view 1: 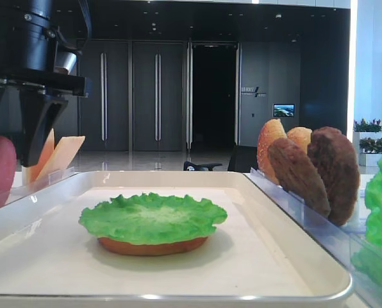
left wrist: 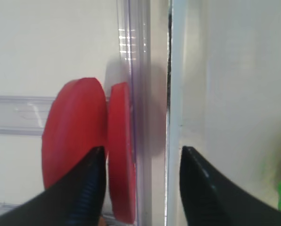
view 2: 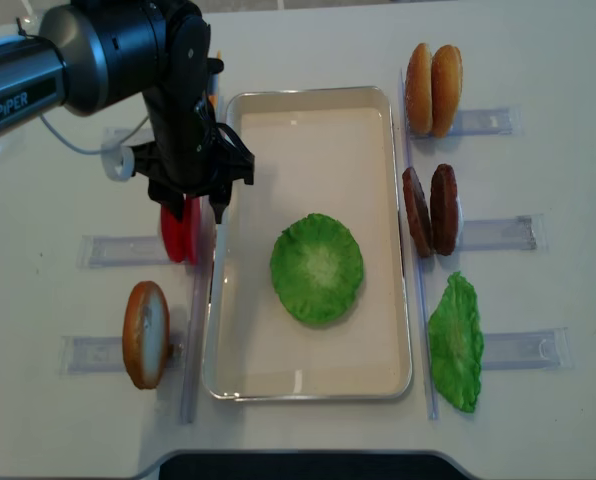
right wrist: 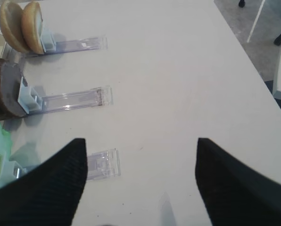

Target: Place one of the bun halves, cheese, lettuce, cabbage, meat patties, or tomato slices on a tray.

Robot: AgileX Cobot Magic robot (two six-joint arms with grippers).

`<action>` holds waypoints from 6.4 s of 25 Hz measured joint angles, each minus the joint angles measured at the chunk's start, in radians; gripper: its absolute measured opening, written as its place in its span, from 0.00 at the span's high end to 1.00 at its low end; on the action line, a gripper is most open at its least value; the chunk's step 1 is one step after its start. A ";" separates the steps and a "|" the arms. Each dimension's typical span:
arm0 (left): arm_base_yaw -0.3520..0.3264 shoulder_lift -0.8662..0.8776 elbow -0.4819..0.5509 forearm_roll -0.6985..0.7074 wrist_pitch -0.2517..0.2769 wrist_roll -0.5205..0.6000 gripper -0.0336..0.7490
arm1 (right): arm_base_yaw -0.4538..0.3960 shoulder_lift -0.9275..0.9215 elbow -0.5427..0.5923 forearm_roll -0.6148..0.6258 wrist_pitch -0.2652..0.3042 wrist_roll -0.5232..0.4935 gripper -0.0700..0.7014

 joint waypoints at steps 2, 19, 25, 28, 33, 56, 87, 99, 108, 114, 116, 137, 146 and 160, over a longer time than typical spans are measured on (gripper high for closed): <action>0.000 0.000 0.000 0.014 0.012 0.000 0.58 | 0.000 0.000 0.000 0.000 0.000 0.000 0.27; 0.000 -0.014 -0.010 -0.003 0.044 0.032 0.88 | 0.000 0.000 0.000 0.000 0.000 0.000 0.28; 0.000 -0.141 -0.033 -0.131 0.075 0.141 0.88 | 0.000 0.000 0.000 0.000 0.000 0.000 0.28; -0.001 -0.225 -0.026 -0.171 0.087 0.167 0.88 | 0.000 0.000 0.000 0.000 0.000 0.000 0.28; -0.001 -0.381 0.090 -0.352 -0.006 0.285 0.88 | 0.000 0.000 0.000 0.000 0.000 0.000 0.28; 0.084 -0.393 0.543 -1.314 -0.364 1.300 0.88 | 0.000 0.000 0.000 0.000 0.000 0.000 0.28; 0.129 -0.099 0.542 -1.680 -0.292 1.693 0.88 | 0.000 0.000 0.000 0.000 0.000 0.000 0.28; 0.147 -0.099 0.542 -1.655 -0.278 1.715 0.88 | 0.000 0.000 0.000 0.000 0.000 0.000 0.28; 0.149 -0.099 0.542 -1.654 -0.334 1.727 0.88 | 0.000 0.000 0.000 0.000 0.000 0.000 0.28; 0.149 -0.074 0.541 -1.656 -0.335 1.732 0.88 | 0.000 0.000 0.000 0.000 0.000 0.000 0.28; 0.149 -0.066 0.541 -1.658 -0.334 1.732 0.83 | 0.000 0.000 0.000 0.000 0.000 0.000 0.28; 0.149 -0.271 0.344 -0.979 -0.331 1.111 0.13 | 0.000 0.000 0.000 0.000 0.000 0.000 0.28; 0.284 -0.332 0.166 -0.569 -0.100 0.818 0.13 | 0.000 0.000 0.000 0.000 0.000 0.000 0.28; 0.518 -0.343 0.030 -0.118 0.145 0.653 0.13 | 0.000 0.000 0.000 0.000 0.000 0.000 0.28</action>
